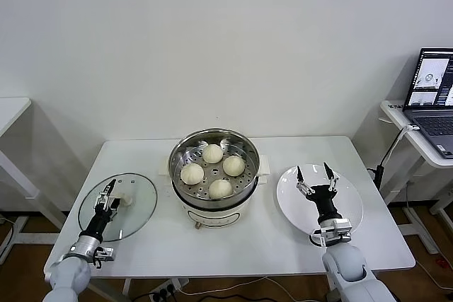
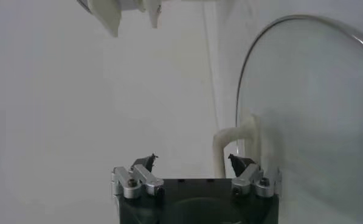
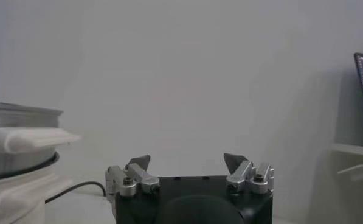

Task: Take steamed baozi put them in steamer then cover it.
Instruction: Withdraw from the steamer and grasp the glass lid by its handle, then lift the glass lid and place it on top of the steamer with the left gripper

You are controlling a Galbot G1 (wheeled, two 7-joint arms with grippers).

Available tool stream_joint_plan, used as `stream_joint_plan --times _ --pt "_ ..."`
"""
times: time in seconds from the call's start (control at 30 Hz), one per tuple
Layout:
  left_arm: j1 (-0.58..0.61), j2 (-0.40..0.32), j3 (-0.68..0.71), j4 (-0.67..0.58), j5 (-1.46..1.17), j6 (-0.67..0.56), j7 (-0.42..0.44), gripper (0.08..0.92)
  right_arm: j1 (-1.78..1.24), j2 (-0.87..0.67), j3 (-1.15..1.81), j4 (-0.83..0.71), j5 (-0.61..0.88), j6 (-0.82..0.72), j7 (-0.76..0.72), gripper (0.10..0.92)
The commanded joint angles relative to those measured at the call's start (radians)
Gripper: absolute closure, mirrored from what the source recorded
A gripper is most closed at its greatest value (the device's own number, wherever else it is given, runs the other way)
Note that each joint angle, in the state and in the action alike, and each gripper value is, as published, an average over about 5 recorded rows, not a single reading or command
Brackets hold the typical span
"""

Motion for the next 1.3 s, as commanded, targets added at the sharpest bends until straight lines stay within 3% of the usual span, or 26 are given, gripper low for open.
stream_joint_plan --times 0.03,0.2,0.77,0.9,1.3 --pt "-0.02 0.003 0.008 0.02 0.002 0.007 0.007 0.177 -0.002 0.001 0.002 0.006 -0.007 -0.003 0.001 0.203" --pt "-0.022 0.005 0.007 0.029 0.002 0.005 0.024 0.235 0.002 0.002 -0.001 0.014 -0.009 -0.007 0.005 0.203" --pt "-0.029 0.008 -0.002 0.027 -0.068 -0.002 0.056 0.728 0.016 0.016 -0.005 0.022 -0.019 -0.009 0.013 0.203" --pt "0.005 0.028 -0.025 -0.1 -0.152 0.039 0.09 0.805 0.017 0.019 -0.005 0.023 -0.022 -0.008 0.014 0.203" --pt "0.115 0.108 -0.077 -0.79 -0.379 0.35 0.278 0.811 0.014 0.032 -0.002 0.031 -0.031 -0.01 0.017 0.203"
